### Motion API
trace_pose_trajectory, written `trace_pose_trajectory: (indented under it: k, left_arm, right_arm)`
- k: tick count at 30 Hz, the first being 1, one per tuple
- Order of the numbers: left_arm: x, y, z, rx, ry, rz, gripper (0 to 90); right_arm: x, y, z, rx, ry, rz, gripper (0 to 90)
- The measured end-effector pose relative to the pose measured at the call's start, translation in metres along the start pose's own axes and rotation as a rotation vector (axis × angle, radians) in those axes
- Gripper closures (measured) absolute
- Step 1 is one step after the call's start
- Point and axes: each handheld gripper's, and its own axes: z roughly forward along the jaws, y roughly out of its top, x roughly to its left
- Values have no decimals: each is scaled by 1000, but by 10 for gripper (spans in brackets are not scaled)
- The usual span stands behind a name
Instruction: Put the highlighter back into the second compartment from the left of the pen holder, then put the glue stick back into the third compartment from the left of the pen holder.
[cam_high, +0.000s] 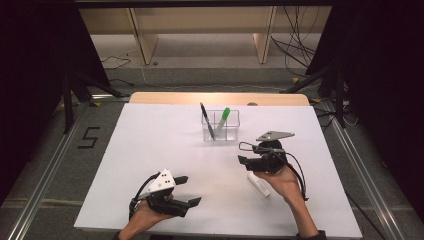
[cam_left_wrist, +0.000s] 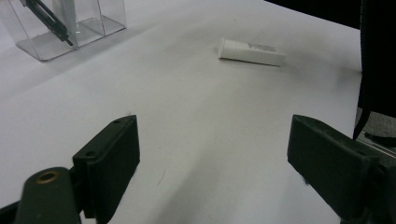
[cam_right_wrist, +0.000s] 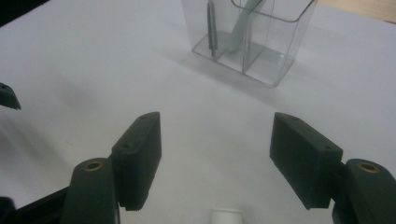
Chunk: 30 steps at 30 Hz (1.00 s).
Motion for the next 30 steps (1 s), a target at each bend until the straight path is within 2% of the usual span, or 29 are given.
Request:
trace_pose_trajectory:
  k: [9, 18, 30]
  left_arm:
    - [1, 0, 0, -2, 2, -5, 166]
    - [1, 0, 1, -2, 0, -5, 166]
    - [1, 0, -2, -9, 3, -3, 166]
  right_arm:
    - [-1, -7, 2, 73, -2, -7, 294]
    - [0, -11, 5, 123, -3, -17, 268]
    - [3, -15, 4, 162, -19, -27, 267]
